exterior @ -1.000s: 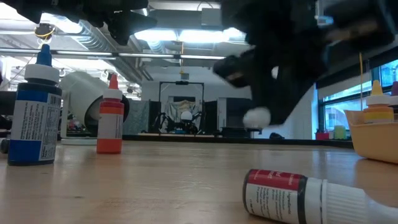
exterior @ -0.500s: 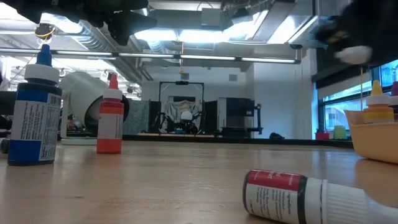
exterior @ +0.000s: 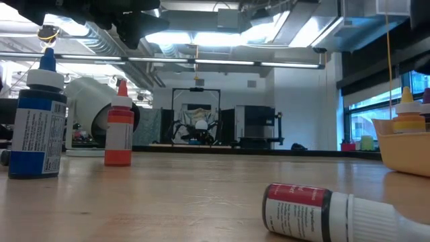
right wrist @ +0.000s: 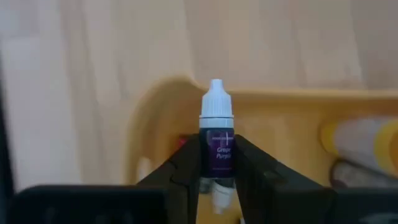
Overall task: Pick & Place food coloring
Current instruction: Put the small purple food coloring bottle into the yellow bin, then put the large orange food coloring bottle into the yellow bin
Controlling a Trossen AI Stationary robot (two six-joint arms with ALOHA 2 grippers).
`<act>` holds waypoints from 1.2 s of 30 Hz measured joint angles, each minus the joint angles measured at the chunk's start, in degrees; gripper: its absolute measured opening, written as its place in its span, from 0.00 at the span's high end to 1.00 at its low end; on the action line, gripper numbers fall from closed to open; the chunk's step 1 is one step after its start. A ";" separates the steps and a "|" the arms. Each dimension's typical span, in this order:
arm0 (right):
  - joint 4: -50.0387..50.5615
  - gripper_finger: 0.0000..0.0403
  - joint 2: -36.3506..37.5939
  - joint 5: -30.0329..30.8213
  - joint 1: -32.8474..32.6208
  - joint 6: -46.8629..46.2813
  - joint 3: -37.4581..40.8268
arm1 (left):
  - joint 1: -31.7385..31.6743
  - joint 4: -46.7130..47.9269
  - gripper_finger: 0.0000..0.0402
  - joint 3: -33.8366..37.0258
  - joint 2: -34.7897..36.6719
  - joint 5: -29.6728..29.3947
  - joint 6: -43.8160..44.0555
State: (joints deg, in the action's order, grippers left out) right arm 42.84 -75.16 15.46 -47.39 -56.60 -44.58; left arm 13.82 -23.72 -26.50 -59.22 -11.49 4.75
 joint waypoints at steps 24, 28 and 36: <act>1.58 0.79 -2.16 -7.61 -0.82 -9.07 1.07 | 0.00 0.00 0.44 0.00 0.00 0.00 0.02; 1.74 0.76 -2.16 -7.72 -0.82 -9.80 1.05 | 0.00 0.00 0.43 0.00 0.00 0.00 0.02; 1.95 0.65 -2.16 -9.11 -0.82 -10.53 1.03 | 0.00 0.00 0.43 0.00 0.00 0.00 0.02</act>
State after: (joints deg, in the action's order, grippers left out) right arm 44.79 -77.32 6.35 -48.21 -67.13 -43.55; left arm 13.82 -23.73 -26.50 -59.22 -11.49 4.78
